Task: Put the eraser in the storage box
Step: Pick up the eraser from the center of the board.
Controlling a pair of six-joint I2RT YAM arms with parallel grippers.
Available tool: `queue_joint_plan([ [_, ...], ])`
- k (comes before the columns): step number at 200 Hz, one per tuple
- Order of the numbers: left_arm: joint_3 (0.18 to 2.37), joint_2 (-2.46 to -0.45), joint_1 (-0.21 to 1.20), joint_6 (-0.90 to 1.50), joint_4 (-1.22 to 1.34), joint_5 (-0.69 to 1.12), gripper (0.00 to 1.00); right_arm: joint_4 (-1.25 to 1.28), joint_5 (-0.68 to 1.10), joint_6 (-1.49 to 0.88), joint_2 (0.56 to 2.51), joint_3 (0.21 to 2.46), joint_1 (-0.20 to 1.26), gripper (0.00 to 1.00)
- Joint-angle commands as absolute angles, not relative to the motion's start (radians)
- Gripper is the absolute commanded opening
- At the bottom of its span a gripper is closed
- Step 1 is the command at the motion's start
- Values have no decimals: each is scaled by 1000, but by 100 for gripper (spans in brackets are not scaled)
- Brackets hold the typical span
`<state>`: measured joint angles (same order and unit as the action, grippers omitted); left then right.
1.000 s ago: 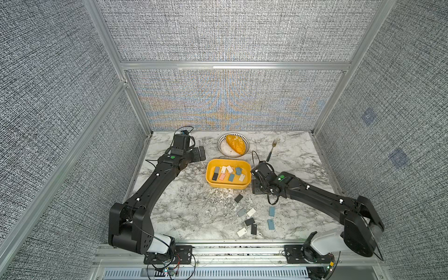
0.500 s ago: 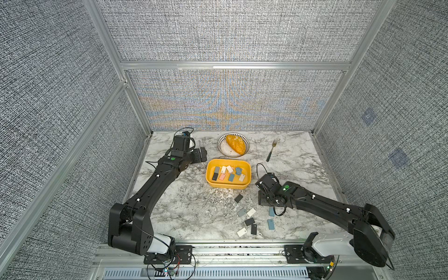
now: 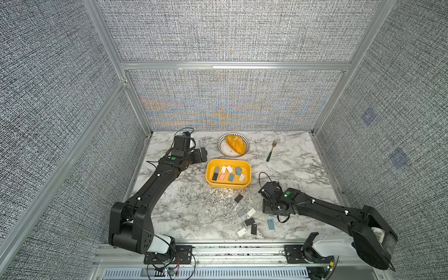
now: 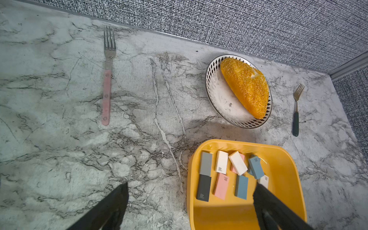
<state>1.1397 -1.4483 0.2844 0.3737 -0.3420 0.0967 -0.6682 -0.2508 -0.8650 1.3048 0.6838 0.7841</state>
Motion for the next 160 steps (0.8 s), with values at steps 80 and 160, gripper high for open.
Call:
queue_joint_plan([
  [80,1146,-1457,284,367,-320,106,100,-551,-196,-874,1295,593,751,68],
  [160,1144,-1455,284,364,-324,103,100,-527,-177,-855,1317,586,742,48],
])
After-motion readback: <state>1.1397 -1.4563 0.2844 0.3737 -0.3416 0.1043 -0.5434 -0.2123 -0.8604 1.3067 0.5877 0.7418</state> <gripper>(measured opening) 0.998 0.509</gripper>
